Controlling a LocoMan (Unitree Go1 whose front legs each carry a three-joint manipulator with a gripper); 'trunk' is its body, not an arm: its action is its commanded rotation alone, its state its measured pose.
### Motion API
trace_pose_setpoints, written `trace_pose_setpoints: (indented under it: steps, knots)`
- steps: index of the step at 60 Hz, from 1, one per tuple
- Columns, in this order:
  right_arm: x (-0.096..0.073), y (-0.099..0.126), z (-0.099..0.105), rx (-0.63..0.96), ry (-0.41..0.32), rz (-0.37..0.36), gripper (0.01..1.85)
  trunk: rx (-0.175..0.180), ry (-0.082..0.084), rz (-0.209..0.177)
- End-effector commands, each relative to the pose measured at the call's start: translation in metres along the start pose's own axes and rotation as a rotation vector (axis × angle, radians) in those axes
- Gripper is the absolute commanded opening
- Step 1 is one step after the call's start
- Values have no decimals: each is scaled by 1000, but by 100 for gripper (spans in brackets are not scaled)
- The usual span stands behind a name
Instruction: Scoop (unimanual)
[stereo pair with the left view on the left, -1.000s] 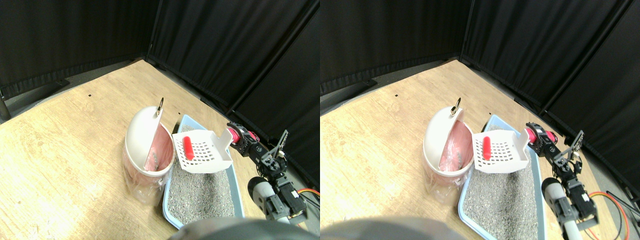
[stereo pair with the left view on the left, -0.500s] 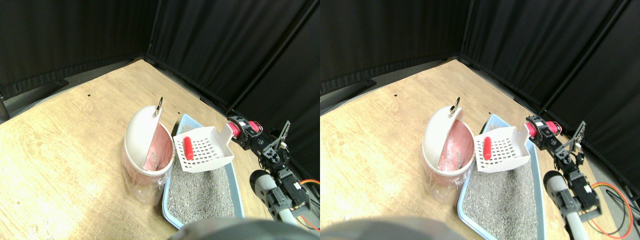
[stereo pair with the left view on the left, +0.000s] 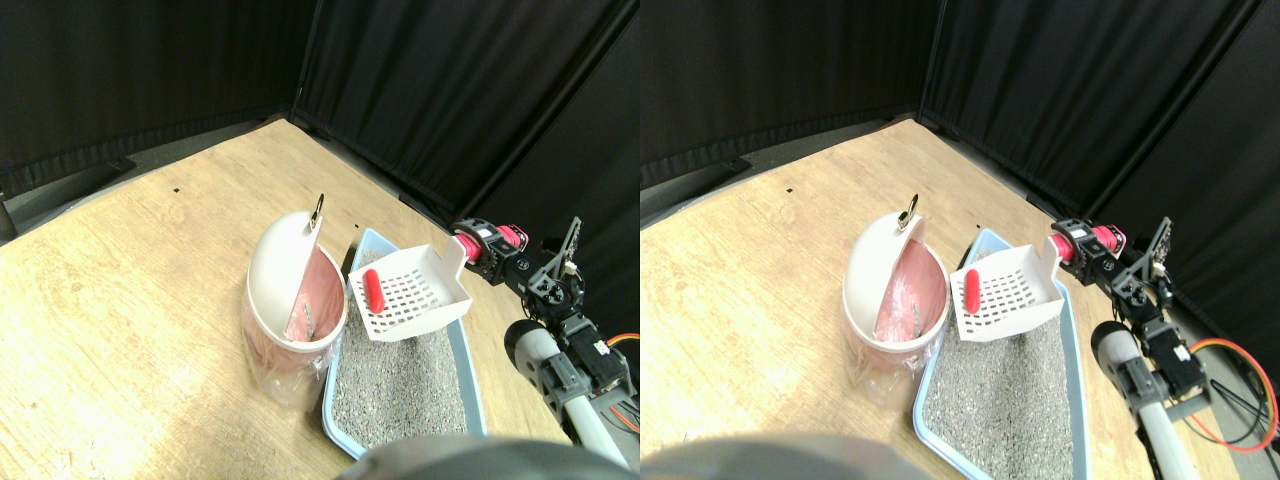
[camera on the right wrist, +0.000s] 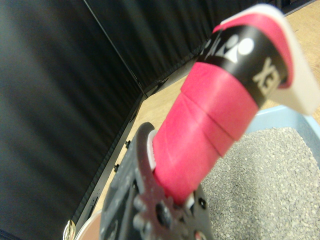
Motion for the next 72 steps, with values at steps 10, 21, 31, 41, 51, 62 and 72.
trace_pose_setpoints:
  steps: [10, 21, 31, 41, 51, 62, 72]
  knots:
    - [1, 8, 16, -57, -58, 20, 34, -11, 9, 10]
    - [2, 12, 16, -53, -40, -5, 5, -15, 9, 11]
    - [3, 13, 18, -39, -32, 8, 5, -16, 10, 10]
    - [5, 12, 15, -12, -30, 5, 5, -14, 11, 9]
    - [5, 8, 11, -5, -29, 8, 5, -8, 12, 4]
    - [3, 5, 9, -3, -41, -3, 5, 0, 14, -6]
    - [0, 1, 6, 29, -48, -18, 5, 9, 13, -14]
